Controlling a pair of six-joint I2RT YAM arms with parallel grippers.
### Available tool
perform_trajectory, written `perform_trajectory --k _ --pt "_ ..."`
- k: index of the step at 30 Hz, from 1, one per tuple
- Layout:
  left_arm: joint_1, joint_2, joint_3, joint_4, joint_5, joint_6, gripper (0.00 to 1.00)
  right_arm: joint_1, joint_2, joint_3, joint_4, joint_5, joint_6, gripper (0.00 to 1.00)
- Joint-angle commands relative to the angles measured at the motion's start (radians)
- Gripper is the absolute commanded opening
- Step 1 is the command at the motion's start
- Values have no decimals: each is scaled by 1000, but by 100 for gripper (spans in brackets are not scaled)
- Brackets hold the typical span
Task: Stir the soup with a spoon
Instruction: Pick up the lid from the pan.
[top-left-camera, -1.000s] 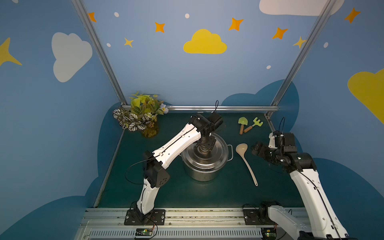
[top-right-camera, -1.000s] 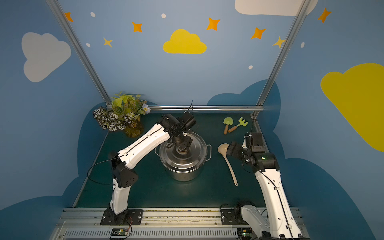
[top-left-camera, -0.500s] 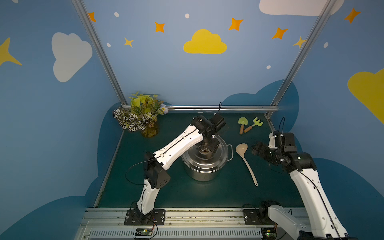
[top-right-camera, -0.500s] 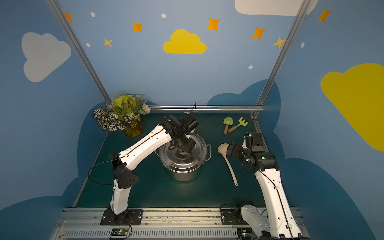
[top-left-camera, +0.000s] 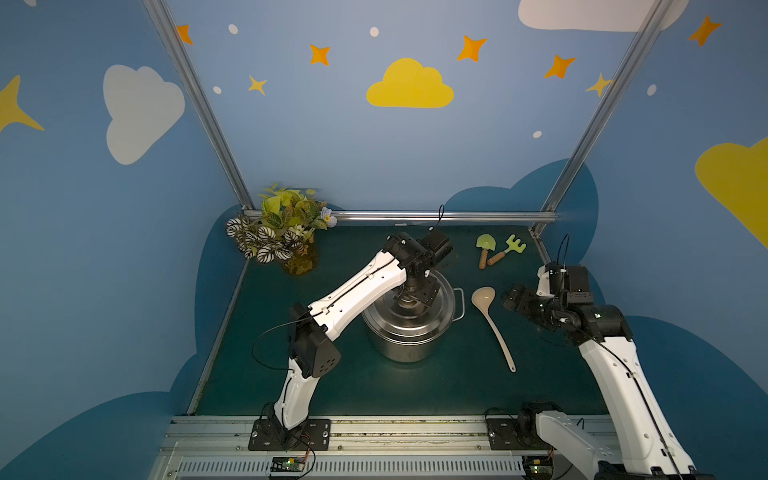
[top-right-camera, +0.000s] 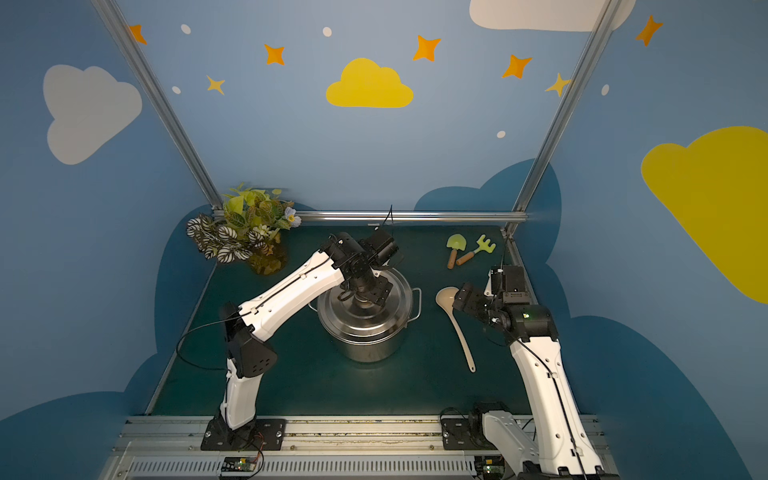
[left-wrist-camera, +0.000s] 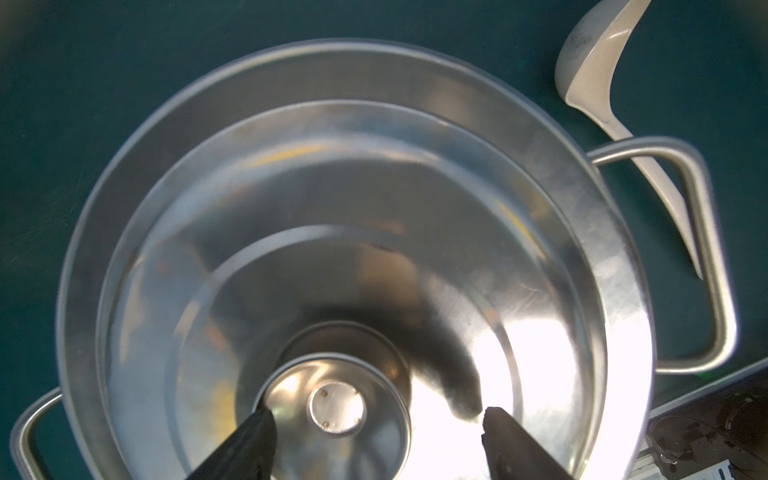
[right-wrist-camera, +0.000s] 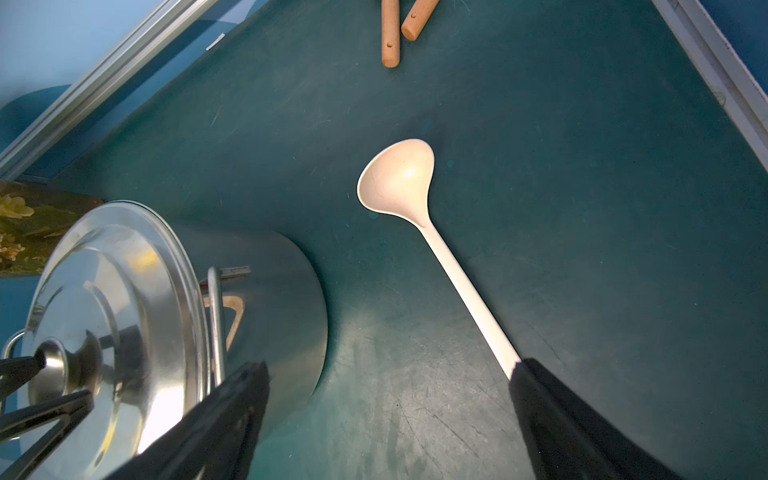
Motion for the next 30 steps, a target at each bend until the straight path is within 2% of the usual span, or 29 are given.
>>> perform_trajectory --k 1,13,17,30 --pt "12 -19 17 -34 -72 1 82 -4 -2 -11 -4 -5 -7 97" --pt "23 2 -34 -20 -42 -7 81 -5 -7 -17 -4 -10 -4 97" --pt "27 11 -48 -13 -22 -5 77 -5 -9 -17 -5 -9 -6 97" --pt "33 -68 -63 22 2 20 27 -11 -10 -19 -12 -9 -12 97"
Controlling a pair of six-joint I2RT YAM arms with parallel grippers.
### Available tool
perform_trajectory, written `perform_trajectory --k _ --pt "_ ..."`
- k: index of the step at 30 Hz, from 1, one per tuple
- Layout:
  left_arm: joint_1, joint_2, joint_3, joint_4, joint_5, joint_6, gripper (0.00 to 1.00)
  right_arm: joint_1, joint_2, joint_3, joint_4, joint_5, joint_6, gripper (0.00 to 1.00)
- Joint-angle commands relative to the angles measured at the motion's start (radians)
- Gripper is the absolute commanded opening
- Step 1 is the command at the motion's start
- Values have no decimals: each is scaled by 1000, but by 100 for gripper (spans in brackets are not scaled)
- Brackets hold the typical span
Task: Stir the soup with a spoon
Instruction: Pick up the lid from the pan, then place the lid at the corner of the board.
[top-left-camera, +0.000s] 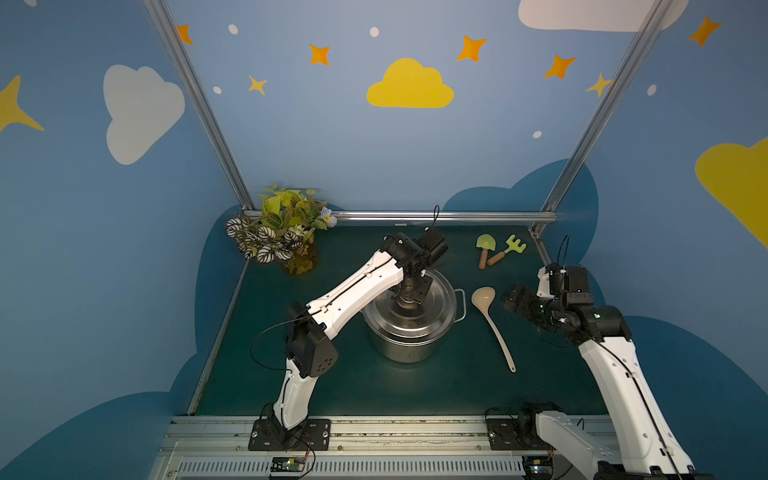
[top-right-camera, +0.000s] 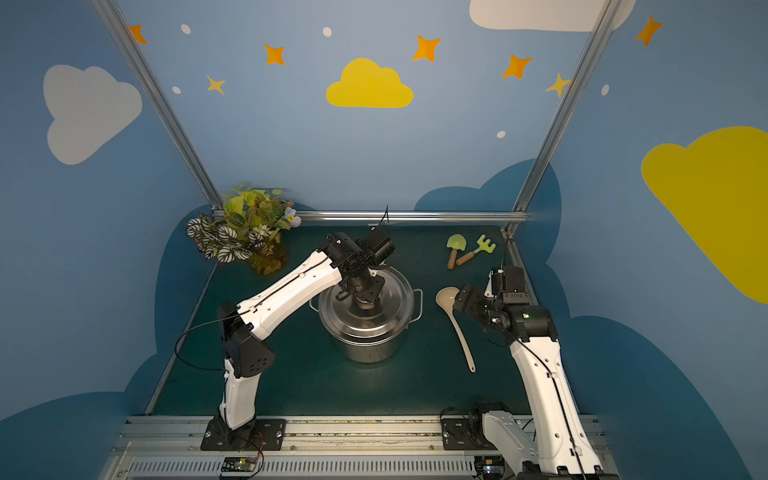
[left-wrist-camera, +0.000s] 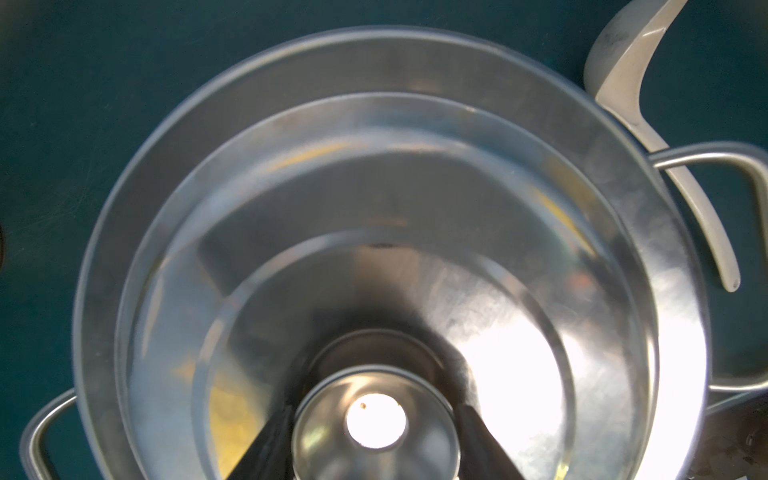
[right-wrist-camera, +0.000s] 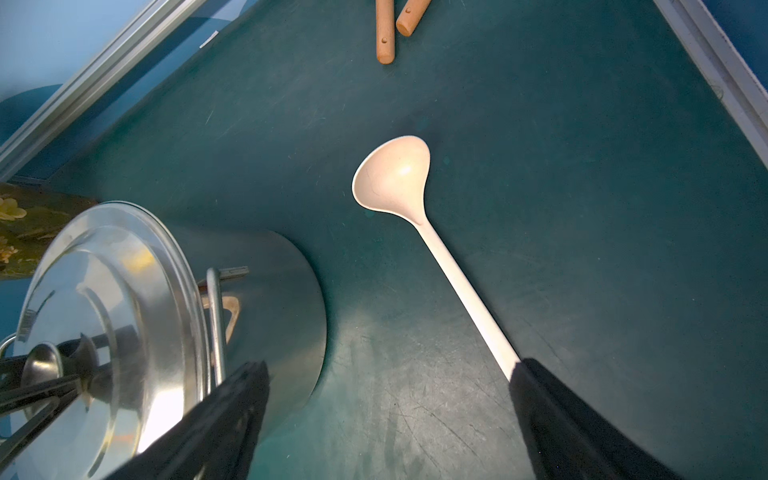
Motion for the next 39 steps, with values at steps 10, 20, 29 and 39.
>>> perform_trajectory --k 10,20,29,39 --pt "14 -262 -18 -2 -122 22 20 -17 19 -33 -28 31 -24 97" --pt "411 -686 -529 56 -88 -6 21 -52 90 -77 -28 77 -5 96" --pt "793 -939 -1030 208 23 -9 21 -77 129 -79 -29 104 1 95" --pt "1097 -883 -1280 473 126 5 22 -89 262 -81 -43 62 -17 92"
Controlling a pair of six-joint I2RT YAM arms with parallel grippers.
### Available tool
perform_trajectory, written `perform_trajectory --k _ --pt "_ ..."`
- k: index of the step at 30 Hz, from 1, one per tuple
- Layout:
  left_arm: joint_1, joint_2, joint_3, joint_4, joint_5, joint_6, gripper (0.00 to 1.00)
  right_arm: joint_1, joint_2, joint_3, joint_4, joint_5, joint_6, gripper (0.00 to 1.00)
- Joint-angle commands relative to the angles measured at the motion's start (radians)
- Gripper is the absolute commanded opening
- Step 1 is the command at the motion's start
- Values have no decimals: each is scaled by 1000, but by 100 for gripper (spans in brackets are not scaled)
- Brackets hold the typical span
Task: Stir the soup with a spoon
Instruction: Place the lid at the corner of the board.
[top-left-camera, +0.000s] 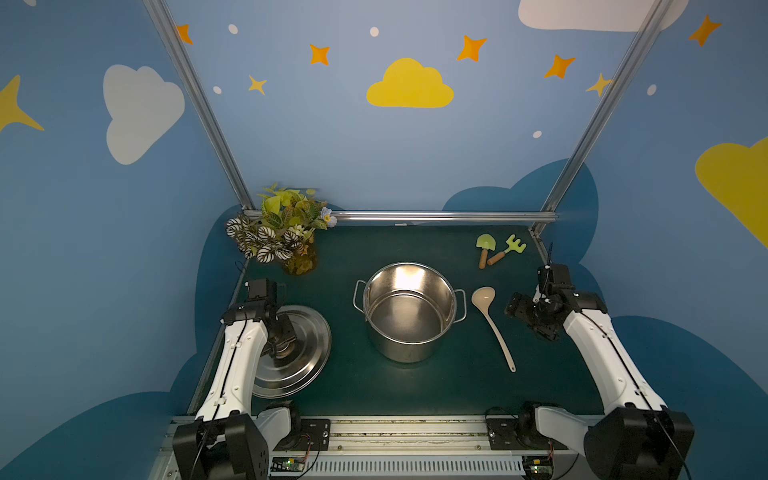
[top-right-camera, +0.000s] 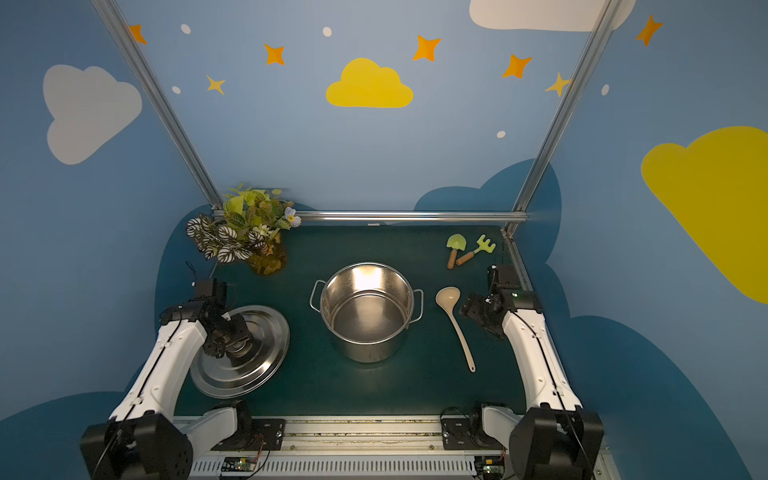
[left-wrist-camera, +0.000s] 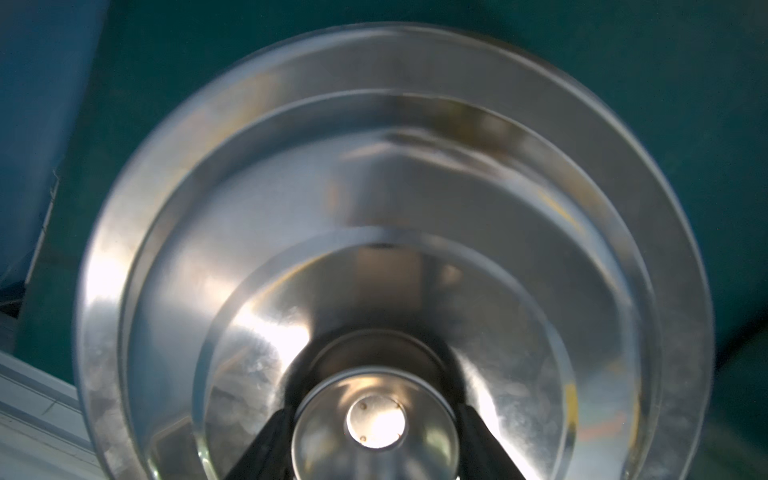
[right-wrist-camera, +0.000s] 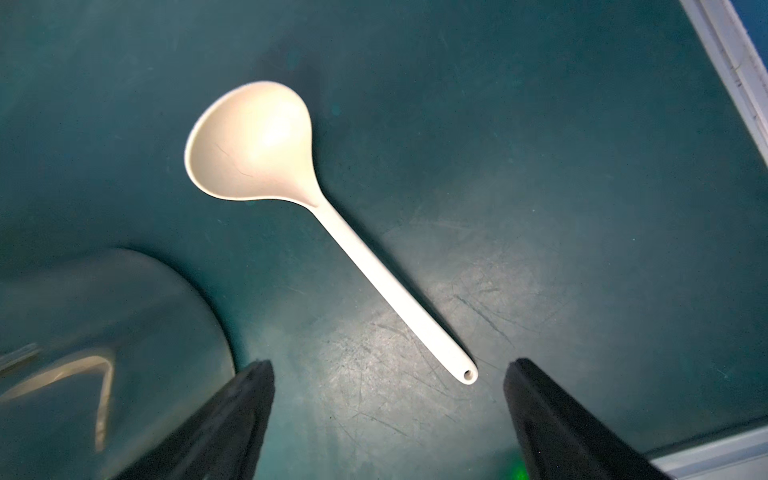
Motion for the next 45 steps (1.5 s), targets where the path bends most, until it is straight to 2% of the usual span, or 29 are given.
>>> perform_trajectory --k 1,8,13,20,22,32,37,45 --pt "70 24 6 142 53 15 22 -4 55 -6 -35 -34 -23 91" --pt "185 204 33 164 103 37 31 -1 168 -22 -29 -82 -25 85" --pt "214 283 47 155 106 51 41 11 210 -50 16 -95 -31 83" --pt "217 309 51 149 107 50 70 24 308 -58 75 -116 -49 77" --pt "216 295 50 148 118 51 75 27 334 -56 90 -123 -54 75" --pt "137 156 37 137 116 38 78 41 427 -38 134 -108 -89 64" --pt "129 64 34 106 151 50 78 51 446 -42 155 -119 -98 57" --pt "106 -106 56 58 254 42 77 71 432 -54 178 -161 -102 38"
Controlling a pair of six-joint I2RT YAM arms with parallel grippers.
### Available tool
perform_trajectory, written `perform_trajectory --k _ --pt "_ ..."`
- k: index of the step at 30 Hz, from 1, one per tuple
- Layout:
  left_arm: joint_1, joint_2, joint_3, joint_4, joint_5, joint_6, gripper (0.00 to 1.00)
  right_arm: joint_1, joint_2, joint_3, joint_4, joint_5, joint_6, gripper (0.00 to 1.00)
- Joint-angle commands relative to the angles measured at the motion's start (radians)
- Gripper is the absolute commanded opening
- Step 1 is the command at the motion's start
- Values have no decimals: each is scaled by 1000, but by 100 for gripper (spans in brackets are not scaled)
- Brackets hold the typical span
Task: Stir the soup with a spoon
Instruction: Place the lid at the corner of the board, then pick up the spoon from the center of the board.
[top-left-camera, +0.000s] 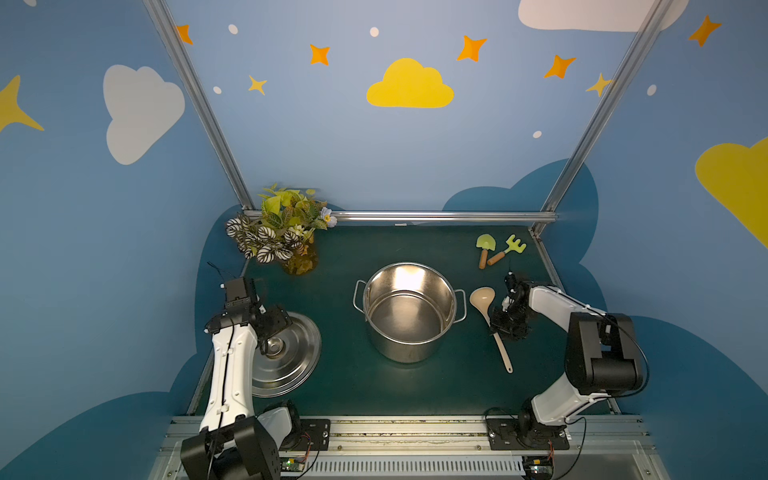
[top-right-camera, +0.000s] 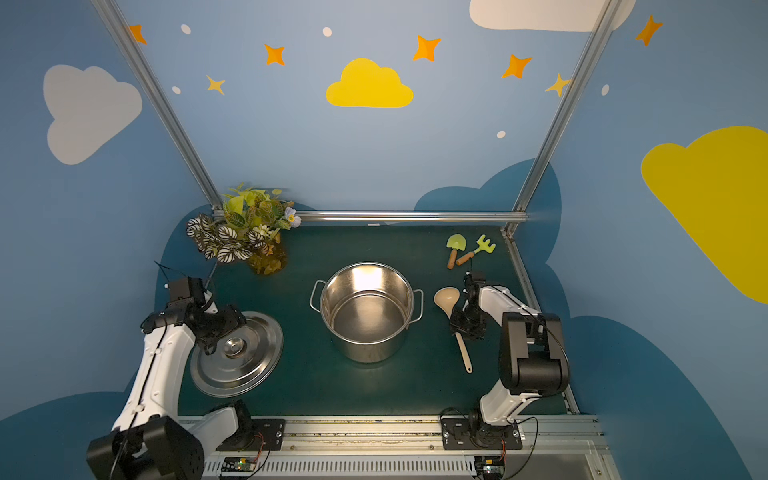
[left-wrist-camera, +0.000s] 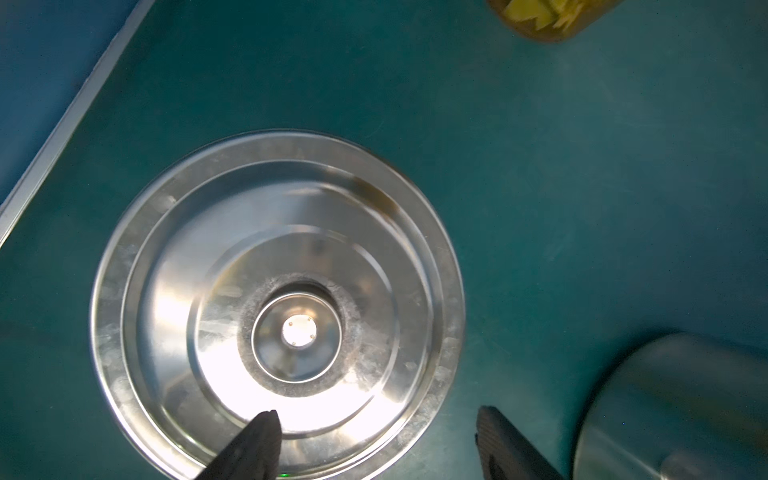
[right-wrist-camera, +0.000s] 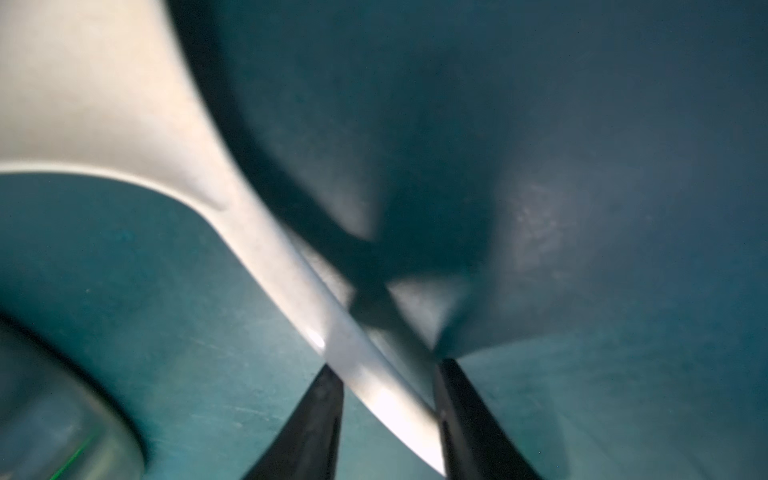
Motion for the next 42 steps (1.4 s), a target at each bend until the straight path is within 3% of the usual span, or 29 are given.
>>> perform_trajectory --k 1,8,16,27,36,42 --pt "-17 -35 29 -51 82 -12 76 16 -18 -5 11 -35 -8 34" --pt "-54 -96 54 -102 143 -28 75 44 -65 -15 3 -63 8 0" --pt "-177 -115 155 -139 236 -75 74 63 -226 20 -78 -123 55 0" --pt "-636 11 456 -61 352 -156 75 98 -487 213 -146 -393 177 0" --pt "-984 155 535 174 534 -176 77 224 -582 274 182 -573 398 0" --pt "-1074 187 456 432 602 -260 74 311 -541 324 316 -655 484 0"
